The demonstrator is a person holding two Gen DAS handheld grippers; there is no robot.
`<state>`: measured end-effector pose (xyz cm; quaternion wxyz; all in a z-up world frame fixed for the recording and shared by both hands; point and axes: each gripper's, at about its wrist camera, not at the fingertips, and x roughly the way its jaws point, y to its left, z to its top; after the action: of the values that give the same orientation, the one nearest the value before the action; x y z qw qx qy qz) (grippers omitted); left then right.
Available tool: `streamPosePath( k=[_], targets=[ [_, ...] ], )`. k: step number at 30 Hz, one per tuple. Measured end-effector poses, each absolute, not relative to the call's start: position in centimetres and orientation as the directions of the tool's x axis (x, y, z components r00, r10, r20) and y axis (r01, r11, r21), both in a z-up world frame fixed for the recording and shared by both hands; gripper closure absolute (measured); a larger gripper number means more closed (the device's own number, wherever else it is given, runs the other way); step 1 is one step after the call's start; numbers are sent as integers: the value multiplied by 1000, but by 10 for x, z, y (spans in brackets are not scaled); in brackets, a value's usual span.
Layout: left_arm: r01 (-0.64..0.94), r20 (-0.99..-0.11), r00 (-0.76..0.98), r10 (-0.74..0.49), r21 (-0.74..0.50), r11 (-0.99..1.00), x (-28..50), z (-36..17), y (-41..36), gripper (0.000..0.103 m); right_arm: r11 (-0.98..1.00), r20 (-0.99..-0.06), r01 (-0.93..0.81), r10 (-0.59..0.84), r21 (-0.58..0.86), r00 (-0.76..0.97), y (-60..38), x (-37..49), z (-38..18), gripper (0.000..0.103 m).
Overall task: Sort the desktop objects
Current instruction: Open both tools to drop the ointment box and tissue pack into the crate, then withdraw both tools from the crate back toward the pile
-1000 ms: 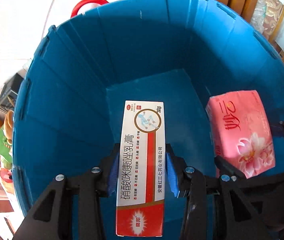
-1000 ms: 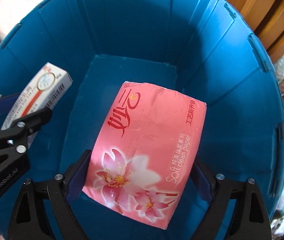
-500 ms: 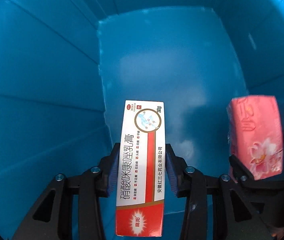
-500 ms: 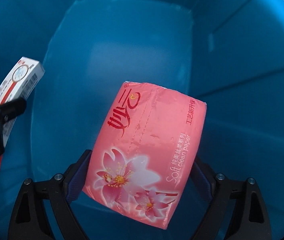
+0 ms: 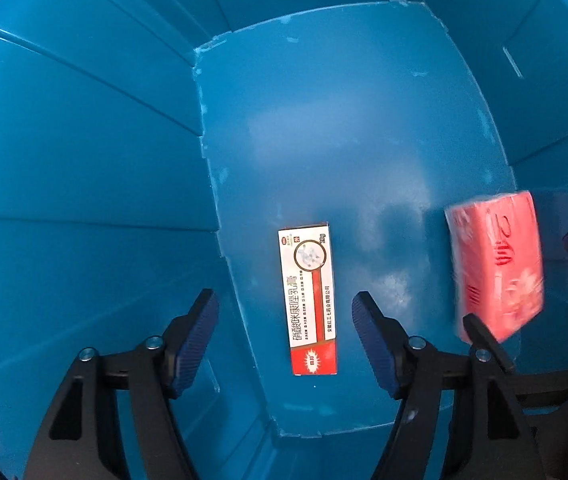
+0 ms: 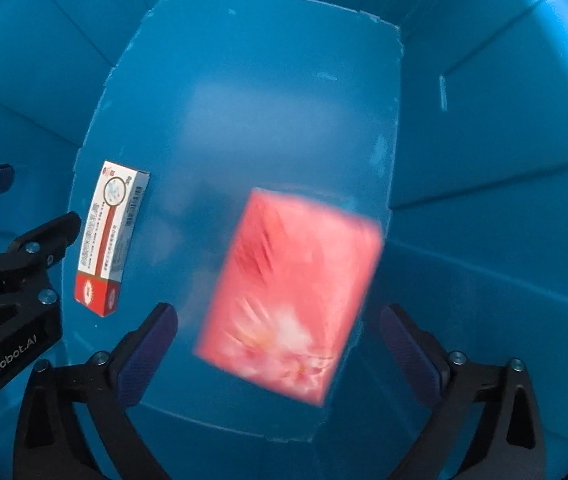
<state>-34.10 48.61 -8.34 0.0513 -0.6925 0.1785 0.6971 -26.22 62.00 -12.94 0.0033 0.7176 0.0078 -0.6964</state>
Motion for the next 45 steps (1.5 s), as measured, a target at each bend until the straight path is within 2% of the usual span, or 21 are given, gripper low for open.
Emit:
streamPosePath(
  k=[4, 8, 13, 17, 23, 26, 29, 32, 36, 45],
  targets=[
    [-317, -985, -34, -170, 172, -933, -351, -71, 489, 34, -1000, -998, 28, 14, -12, 62, 616, -252, -127, 0],
    [-239, -990, -47, -131, 138, -961, -354, -46, 497, 34, -995, -994, 60, 78, -74, 72, 610, -239, -109, 0],
    [-227, -990, -139, -29, 60, -972, -344, 17, 487, 34, -997, -998, 27, 68, -68, -5, 615, -222, -51, 0],
    [-249, -966, -250, 62, 3, -968, -334, 67, 469, 34, -998, -992, 19, 56, -58, -112, 630, -242, 10, 0],
    [-318, -879, -429, 207, -67, -946, -283, 139, 441, 34, -998, -961, 47, 24, -39, -277, 602, -220, 69, 0],
    [-302, -791, -573, 213, -38, -952, -249, 165, 421, 34, -997, -933, 67, 8, -35, -360, 586, -201, 82, 0],
    [-293, -740, -631, 234, -52, -955, -221, 177, 396, 34, -998, -899, 59, -28, 2, -437, 578, -182, 96, 0],
    [-235, -703, -680, 206, -57, -970, -203, 175, 364, 33, -997, -868, 70, -60, 29, -494, 569, -169, 109, 0],
    [-62, -647, -759, 76, -43, -997, -186, 170, 307, 33, -993, -814, 115, -92, 31, -573, 546, -155, 128, 0],
    [51, -604, -797, -10, -51, -997, -169, 143, 170, 33, -977, -751, 192, -199, 98, -629, 483, -149, 142, 0]
  ],
)
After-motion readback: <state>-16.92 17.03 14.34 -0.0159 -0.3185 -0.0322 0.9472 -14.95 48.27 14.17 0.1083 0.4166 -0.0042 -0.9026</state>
